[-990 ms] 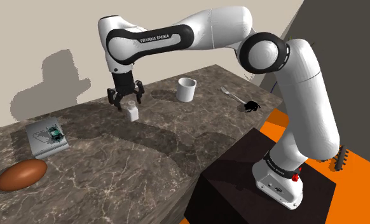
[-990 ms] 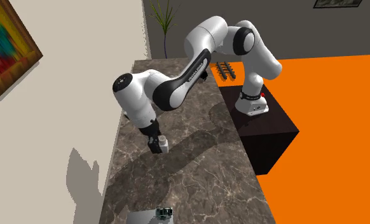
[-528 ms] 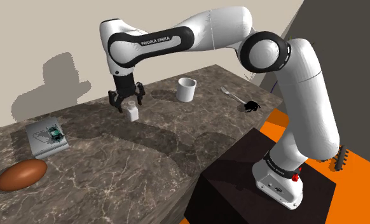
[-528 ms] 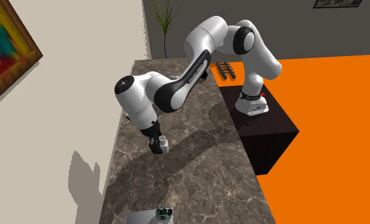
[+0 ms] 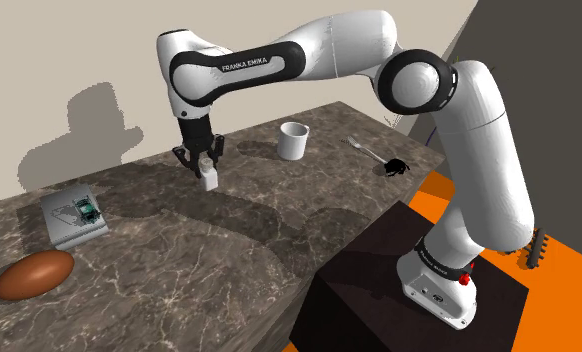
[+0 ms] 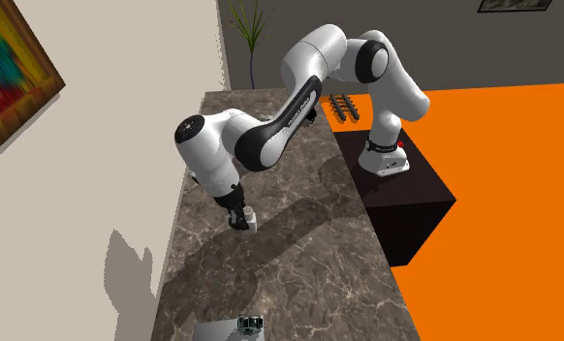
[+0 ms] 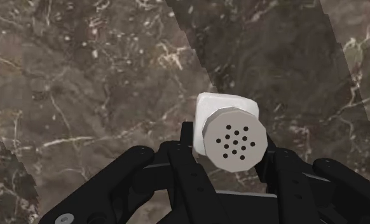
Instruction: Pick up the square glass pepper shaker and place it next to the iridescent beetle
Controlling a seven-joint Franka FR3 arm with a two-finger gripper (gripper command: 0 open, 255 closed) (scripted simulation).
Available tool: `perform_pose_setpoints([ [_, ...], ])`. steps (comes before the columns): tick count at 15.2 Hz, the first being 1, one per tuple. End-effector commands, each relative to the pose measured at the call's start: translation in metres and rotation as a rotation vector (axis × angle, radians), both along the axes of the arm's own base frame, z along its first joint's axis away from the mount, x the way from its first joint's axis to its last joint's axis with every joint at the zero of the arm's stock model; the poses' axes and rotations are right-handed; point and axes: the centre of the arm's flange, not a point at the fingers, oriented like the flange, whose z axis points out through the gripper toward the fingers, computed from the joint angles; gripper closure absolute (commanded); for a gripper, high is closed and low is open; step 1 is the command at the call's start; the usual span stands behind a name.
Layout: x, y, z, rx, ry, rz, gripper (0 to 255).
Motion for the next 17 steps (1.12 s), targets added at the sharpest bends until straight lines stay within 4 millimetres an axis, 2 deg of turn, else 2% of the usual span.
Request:
perform_pose_setpoints([
  [1,0.0,0.0,0.0,0.0,0.0,0.0,255],
  [3,0.0,0.0,0.0,0.0,0.0,0.0,255],
  [17,0.0,0.0,0.074,0.0,0.0,0.0,255],
])
